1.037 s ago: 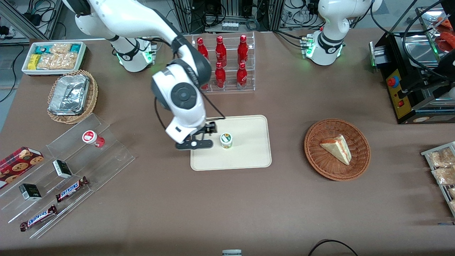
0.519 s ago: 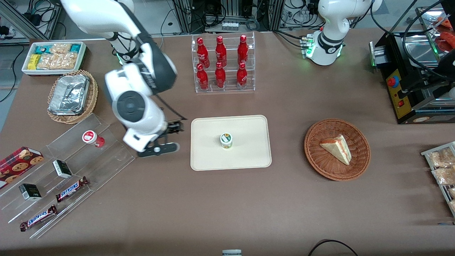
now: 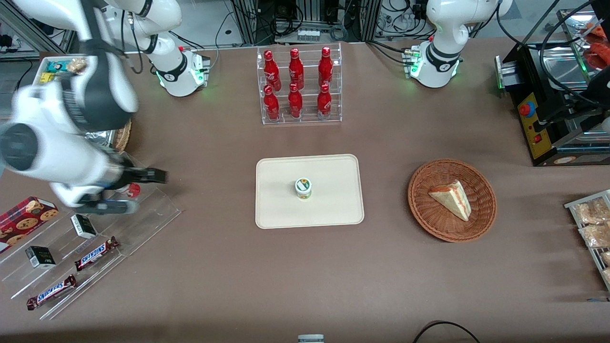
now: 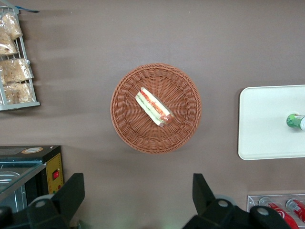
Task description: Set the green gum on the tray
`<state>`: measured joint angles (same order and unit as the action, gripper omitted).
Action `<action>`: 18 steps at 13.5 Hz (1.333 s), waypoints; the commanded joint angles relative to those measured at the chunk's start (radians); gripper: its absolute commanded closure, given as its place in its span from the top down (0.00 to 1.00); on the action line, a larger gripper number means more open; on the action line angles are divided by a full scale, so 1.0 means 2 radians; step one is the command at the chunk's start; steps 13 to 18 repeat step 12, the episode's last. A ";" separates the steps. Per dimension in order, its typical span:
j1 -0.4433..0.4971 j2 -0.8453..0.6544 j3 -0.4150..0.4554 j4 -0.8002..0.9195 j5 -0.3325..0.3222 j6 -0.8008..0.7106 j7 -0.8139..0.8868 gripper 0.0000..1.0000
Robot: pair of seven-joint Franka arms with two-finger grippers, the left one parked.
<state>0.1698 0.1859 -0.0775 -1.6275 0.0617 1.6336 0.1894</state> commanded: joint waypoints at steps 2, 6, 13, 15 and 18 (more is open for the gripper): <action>-0.042 -0.062 0.007 -0.049 0.007 0.003 -0.015 1.00; -0.076 -0.099 0.007 -0.058 0.004 -0.024 -0.030 1.00; -0.087 -0.123 0.008 -0.039 -0.022 -0.091 -0.030 1.00; -0.087 -0.123 0.008 -0.039 -0.022 -0.091 -0.030 1.00; -0.087 -0.123 0.008 -0.039 -0.022 -0.091 -0.030 1.00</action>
